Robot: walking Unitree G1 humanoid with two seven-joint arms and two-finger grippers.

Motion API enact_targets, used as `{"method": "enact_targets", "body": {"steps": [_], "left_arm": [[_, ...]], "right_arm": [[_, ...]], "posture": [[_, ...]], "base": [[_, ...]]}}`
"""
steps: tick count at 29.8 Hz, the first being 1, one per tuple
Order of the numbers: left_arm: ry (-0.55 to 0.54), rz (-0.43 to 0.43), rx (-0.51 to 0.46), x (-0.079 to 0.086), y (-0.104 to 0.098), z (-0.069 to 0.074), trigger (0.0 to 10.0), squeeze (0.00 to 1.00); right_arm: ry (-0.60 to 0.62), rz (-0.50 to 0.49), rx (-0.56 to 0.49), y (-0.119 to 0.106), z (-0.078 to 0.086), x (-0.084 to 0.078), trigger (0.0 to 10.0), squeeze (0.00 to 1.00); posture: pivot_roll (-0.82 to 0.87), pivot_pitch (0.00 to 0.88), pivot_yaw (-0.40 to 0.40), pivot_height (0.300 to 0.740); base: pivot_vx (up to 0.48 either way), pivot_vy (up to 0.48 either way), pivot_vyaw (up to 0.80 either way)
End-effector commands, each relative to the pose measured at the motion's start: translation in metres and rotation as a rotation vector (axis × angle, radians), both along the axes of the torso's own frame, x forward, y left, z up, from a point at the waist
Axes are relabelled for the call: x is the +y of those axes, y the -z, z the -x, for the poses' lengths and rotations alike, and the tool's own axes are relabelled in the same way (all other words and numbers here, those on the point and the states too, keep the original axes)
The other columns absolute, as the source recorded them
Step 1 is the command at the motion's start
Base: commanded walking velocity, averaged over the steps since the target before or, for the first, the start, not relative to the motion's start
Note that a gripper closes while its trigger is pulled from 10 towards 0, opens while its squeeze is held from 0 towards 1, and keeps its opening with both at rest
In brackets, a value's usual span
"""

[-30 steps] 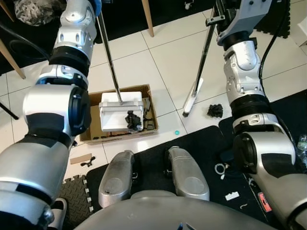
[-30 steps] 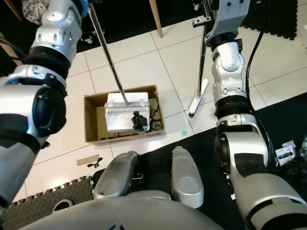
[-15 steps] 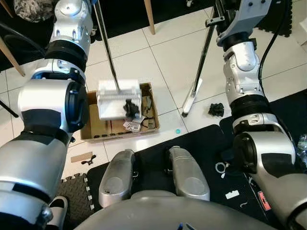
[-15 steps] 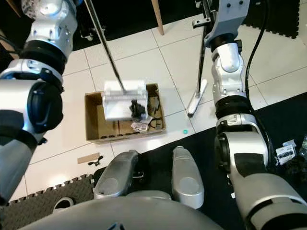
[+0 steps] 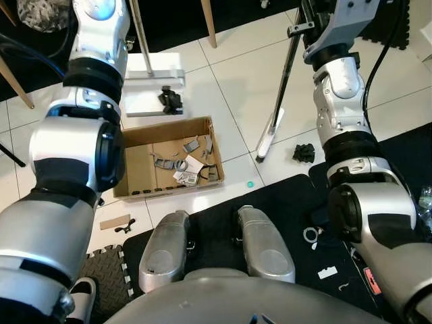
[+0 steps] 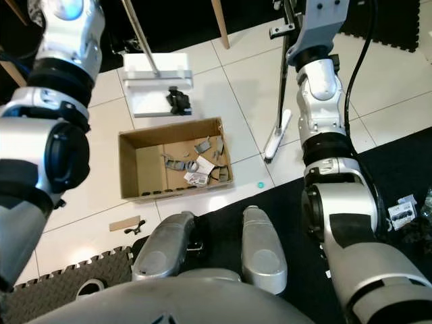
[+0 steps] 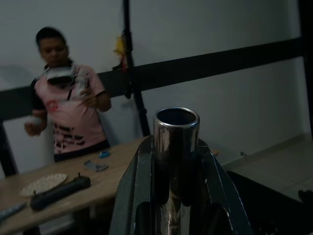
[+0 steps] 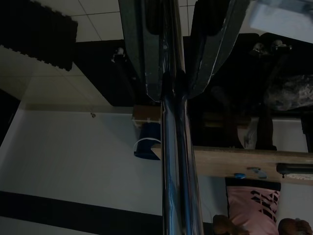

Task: Sweep floor

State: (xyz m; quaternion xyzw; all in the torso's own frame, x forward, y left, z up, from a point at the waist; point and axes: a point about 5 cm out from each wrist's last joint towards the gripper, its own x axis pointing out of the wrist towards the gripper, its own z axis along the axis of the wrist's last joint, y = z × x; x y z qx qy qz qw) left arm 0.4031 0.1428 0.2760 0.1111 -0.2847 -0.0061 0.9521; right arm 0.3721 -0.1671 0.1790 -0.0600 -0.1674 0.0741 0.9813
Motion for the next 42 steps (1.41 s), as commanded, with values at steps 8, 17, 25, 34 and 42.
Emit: {"method": "enact_targets", "body": {"steps": [8, 17, 25, 34, 42], "left_arm": [[0.003, -0.069, -0.122, -0.006, -0.013, 0.007, 10.0, 0.00], [0.087, -0.069, -0.074, -0.018, -0.005, 0.007, 10.0, 0.00], [0.072, 0.048, -0.063, -0.009, -0.014, 0.003, 10.0, 0.00], [0.107, 0.035, -0.022, -0.015, -0.008, 0.002, 10.0, 0.00], [0.112, -0.009, -0.051, -0.019, -0.007, 0.005, 10.0, 0.00]], "right_arm": [[-0.006, 0.007, -0.049, -0.009, -0.001, 0.002, 10.0, 0.00], [-0.004, 0.004, -0.045, -0.008, -0.001, 0.002, 10.0, 0.00], [-0.006, 0.004, -0.044, -0.008, -0.002, 0.003, 10.0, 0.00], [-0.004, 0.003, -0.045, -0.008, -0.002, 0.003, 10.0, 0.00], [-0.003, 0.003, -0.044, -0.008, -0.002, 0.003, 10.0, 0.00]], "posture": [[-0.05, 0.029, 0.050, 0.740], [-0.04, 0.029, 0.049, 0.740], [-0.04, 0.028, 0.048, 0.740], [-0.04, 0.029, 0.050, 0.740], [-0.04, 0.029, 0.048, 0.740]], "base": [[0.000, 0.000, 0.00], [0.000, 0.000, 0.00], [0.000, 0.000, 0.00], [0.000, 0.000, 0.00], [0.000, 0.000, 0.00]]}}
